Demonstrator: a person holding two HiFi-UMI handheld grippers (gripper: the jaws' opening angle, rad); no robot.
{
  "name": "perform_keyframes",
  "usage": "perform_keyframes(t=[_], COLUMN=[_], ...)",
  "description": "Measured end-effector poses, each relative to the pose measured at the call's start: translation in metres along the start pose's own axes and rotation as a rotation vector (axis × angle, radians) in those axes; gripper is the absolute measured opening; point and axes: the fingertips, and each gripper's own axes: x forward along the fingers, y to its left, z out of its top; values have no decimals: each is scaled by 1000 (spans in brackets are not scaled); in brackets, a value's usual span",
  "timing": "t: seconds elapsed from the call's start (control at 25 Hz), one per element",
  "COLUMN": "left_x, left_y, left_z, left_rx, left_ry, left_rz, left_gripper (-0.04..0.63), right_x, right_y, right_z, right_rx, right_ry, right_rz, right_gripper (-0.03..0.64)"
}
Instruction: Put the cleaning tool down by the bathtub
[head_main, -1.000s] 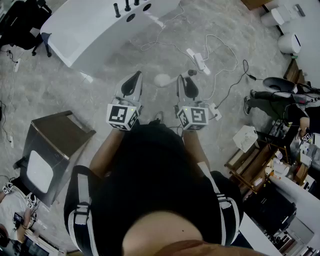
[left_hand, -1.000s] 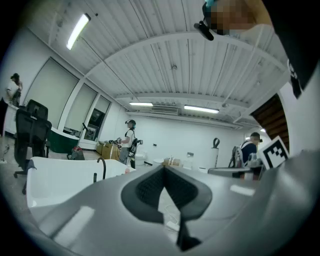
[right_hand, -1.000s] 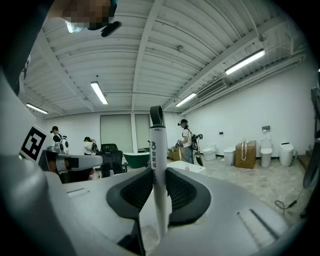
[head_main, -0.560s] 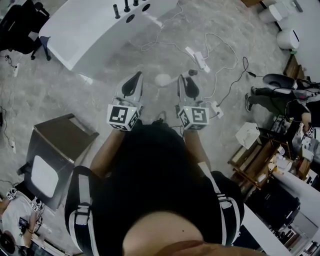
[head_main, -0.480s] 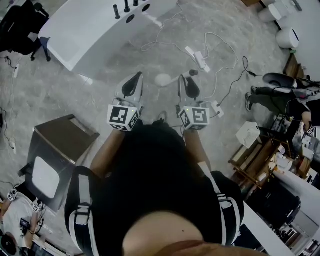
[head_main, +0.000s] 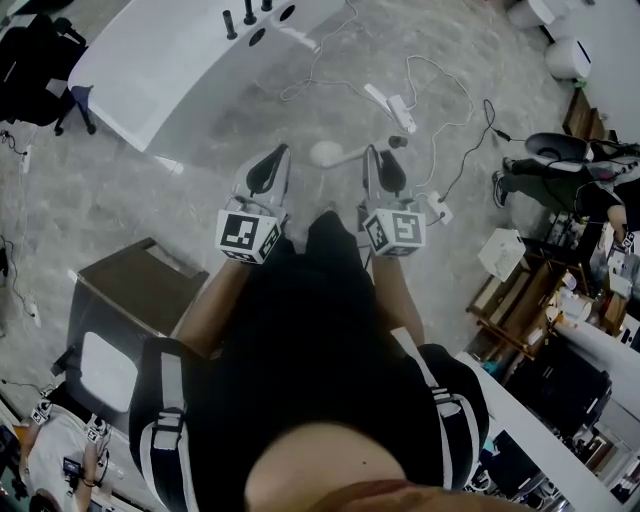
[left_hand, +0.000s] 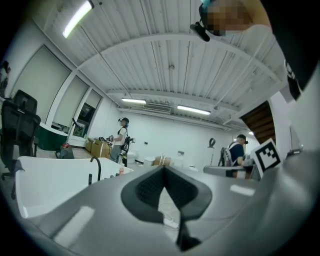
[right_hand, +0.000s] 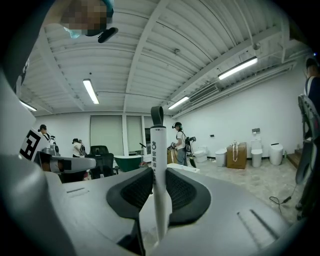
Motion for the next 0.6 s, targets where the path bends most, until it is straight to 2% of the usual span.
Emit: perform_keyframes(t=[0.24, 0.6], left_x=[23, 105], left_y=[15, 30], left_z=[-2, 2], left_rx=[-18, 3], left_ry=[0, -11], left_rz=[8, 25], left_gripper=[8, 8], right_x=[24, 89], right_y=[-12, -61], right_z=[2, 11], right_rx=[-5, -31], right_ry=[2, 7], right_rz=[-14, 0], right_gripper=[87, 87])
